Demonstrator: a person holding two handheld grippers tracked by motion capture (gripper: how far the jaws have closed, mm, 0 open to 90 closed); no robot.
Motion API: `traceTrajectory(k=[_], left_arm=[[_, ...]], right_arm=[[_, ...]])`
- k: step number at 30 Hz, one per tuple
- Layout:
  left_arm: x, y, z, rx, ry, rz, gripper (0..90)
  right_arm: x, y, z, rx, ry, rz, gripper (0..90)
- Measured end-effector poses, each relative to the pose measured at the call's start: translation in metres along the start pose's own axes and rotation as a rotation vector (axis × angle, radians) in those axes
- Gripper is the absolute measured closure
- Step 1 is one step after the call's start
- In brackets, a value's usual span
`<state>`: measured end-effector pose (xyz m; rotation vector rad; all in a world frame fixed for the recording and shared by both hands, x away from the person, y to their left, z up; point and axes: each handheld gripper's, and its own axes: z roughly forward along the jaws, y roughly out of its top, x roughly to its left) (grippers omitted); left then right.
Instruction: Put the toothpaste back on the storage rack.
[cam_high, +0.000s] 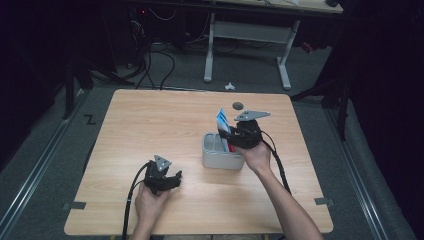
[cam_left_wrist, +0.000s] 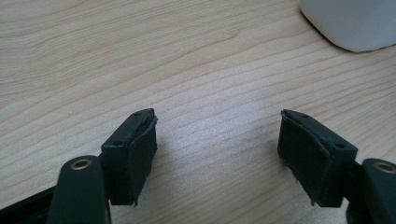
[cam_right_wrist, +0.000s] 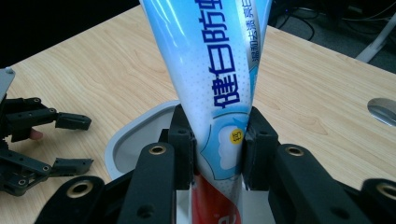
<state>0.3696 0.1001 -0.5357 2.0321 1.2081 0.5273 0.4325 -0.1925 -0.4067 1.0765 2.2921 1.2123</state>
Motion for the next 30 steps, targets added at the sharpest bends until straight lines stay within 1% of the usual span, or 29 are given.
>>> traceTrajectory(k=[3,6,7,16,18,21,23,24,30], left_arm=[[0.000,0.000,0.000,0.000,0.000,0.000,28.7],[0.000,0.000,0.000,0.000,0.000,0.000,28.7],[0.000,0.000,0.000,0.000,0.000,0.000,28.8],[0.000,0.000,0.000,0.000,0.000,0.000,28.7],[0.000,0.000,0.000,0.000,0.000,0.000,28.8],[0.000,0.000,0.000,0.000,0.000,0.000,28.8],[0.000,0.000,0.000,0.000,0.000,0.000,28.7],[0.000,0.000,0.000,0.000,0.000,0.000,28.8],[0.000,0.000,0.000,-0.001,0.000,0.000,28.8]], right_arm=[[0.000,-0.001,0.000,0.002,0.003,0.005,69.8],[-0.001,-0.003,0.002,0.018,0.000,-0.003,69.8],[-0.001,-0.004,0.003,0.024,-0.001,0.004,69.7],[0.000,-0.009,0.006,0.036,-0.003,-0.012,69.6],[0.001,-0.010,0.007,0.041,-0.003,-0.006,69.6],[0.001,-0.012,0.008,0.050,-0.006,-0.011,69.5],[0.001,-0.013,0.009,0.047,-0.004,-0.014,69.5],[0.002,-0.013,0.009,0.046,-0.002,-0.006,69.4],[0.002,-0.017,0.012,0.052,0.001,-0.012,69.1]])
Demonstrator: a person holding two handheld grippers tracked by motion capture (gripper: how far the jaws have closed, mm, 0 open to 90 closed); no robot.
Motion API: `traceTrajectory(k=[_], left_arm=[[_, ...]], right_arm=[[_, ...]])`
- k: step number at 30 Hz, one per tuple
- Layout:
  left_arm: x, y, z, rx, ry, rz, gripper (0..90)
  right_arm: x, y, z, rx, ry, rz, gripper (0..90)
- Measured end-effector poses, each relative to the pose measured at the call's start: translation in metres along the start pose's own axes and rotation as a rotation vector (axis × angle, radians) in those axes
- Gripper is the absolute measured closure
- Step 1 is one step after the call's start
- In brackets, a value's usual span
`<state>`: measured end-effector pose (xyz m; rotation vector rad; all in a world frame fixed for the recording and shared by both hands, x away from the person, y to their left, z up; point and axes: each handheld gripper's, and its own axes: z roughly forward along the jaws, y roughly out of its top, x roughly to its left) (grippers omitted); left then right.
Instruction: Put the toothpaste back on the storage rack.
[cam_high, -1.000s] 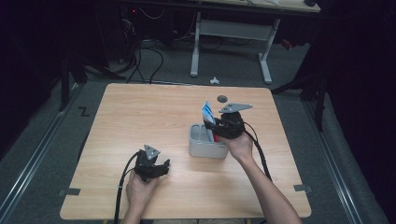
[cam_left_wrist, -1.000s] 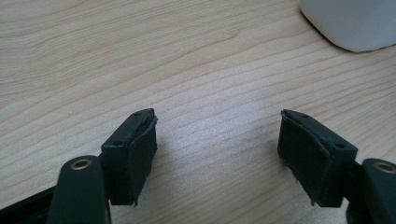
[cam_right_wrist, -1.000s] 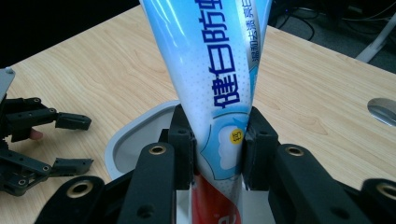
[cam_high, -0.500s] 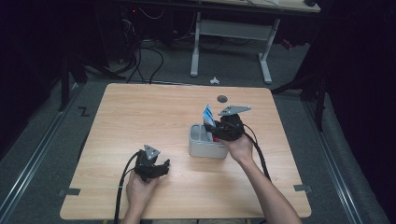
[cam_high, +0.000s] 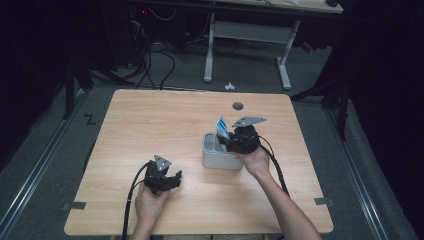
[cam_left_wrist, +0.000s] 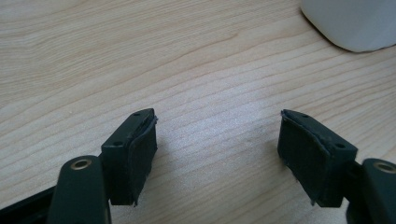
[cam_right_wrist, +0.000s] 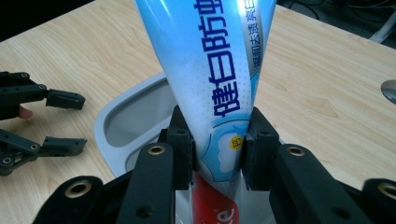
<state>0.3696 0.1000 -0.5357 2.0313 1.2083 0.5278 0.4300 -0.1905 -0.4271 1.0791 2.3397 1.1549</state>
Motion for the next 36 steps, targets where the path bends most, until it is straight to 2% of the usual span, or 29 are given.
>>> traceTrajectory(k=[22,29,36], left_arm=[[0.000,0.000,0.000,0.001,0.000,0.000,28.8],[0.000,0.000,0.000,0.001,0.001,-0.001,28.8],[0.000,0.000,0.000,0.001,0.001,-0.001,28.7]], right_arm=[[0.002,-0.002,0.003,-0.017,0.005,0.013,64.8],[0.001,-0.003,-0.004,-0.034,0.007,0.008,55.0],[-0.002,-0.002,-0.023,-0.082,-0.013,0.012,51.6]])
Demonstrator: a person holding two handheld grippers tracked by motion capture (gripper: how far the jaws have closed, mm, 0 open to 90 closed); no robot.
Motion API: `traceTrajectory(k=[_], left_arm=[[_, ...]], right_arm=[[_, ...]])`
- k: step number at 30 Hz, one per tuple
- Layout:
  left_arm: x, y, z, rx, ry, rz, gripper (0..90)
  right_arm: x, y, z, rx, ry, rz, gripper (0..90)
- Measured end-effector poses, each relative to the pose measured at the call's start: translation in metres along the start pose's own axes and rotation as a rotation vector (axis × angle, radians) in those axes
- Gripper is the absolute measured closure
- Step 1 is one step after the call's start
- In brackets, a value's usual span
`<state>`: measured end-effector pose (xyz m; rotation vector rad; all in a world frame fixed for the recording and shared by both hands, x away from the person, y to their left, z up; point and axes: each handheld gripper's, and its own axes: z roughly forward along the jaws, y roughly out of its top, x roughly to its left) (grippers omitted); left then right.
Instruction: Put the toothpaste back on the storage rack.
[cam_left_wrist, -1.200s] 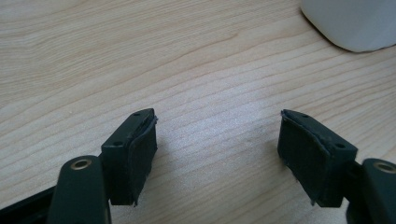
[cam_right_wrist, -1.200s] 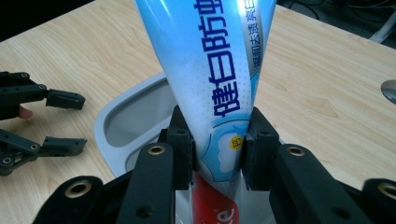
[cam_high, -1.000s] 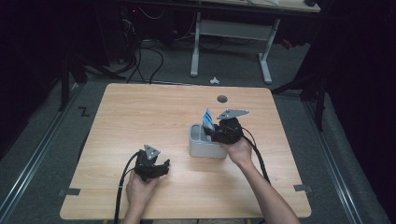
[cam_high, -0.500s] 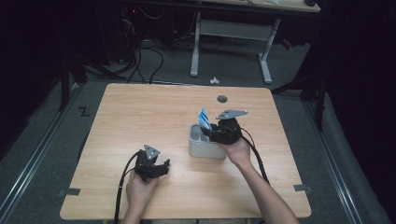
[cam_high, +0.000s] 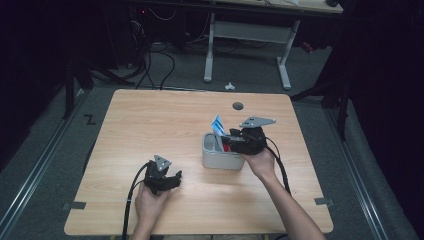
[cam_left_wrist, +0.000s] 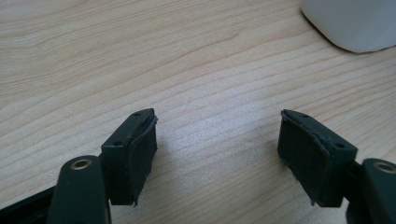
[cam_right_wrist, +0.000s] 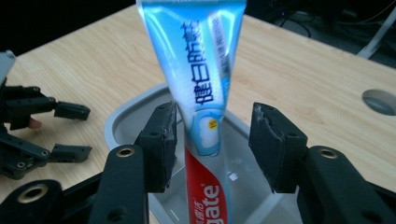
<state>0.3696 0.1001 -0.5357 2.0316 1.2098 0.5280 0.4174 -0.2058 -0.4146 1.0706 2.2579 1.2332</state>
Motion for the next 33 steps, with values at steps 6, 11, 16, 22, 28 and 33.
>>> traceTrajectory(k=[6,11,16,22,28,33], left_arm=[[0.000,0.000,0.000,0.000,0.000,0.000,28.8],[0.000,0.000,0.000,0.000,0.000,0.000,28.8],[0.000,0.000,0.000,0.000,0.000,0.000,28.8],[0.000,0.000,0.000,0.000,0.000,0.000,28.8],[0.000,0.000,0.000,0.000,0.001,0.000,28.8],[0.000,0.000,0.000,0.000,0.001,-0.001,28.8]], right_arm=[[-0.006,0.001,-0.014,-0.032,-0.015,0.013,51.8],[-0.011,0.001,-0.024,-0.052,-0.020,0.033,52.6],[-0.015,-0.001,-0.032,-0.061,-0.026,0.044,52.9],[-0.023,-0.006,-0.041,-0.081,-0.034,0.072,53.1],[-0.030,-0.010,-0.051,-0.102,-0.037,0.096,53.4],[-0.034,-0.014,-0.057,-0.109,-0.044,0.109,53.5]])
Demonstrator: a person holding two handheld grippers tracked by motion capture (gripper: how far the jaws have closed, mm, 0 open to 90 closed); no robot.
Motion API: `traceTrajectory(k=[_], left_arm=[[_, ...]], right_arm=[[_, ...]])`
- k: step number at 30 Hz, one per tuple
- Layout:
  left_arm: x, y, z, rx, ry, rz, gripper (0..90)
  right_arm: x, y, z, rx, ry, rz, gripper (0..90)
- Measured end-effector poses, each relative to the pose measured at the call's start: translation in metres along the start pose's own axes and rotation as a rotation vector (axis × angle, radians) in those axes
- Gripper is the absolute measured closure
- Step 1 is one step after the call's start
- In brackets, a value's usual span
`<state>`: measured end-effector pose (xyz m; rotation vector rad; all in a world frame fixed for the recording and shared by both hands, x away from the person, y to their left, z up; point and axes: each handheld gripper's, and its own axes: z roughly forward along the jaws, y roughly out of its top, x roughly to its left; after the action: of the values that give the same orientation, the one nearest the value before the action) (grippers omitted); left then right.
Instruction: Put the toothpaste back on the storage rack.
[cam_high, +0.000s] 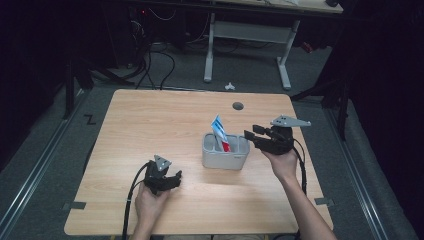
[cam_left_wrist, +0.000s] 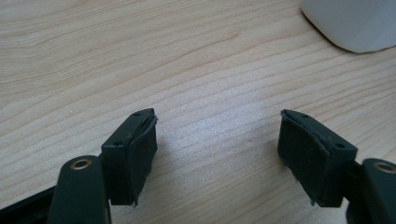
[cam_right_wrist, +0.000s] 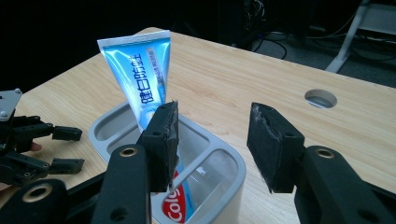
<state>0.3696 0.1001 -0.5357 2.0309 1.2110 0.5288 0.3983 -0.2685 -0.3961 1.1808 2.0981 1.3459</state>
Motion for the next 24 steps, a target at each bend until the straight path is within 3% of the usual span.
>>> traceTrajectory(k=[24], left_arm=[[0.000,0.000,0.000,0.000,0.001,-0.001,28.8]], right_arm=[[-0.028,-0.018,-0.046,-0.074,-0.040,0.069,53.8]])
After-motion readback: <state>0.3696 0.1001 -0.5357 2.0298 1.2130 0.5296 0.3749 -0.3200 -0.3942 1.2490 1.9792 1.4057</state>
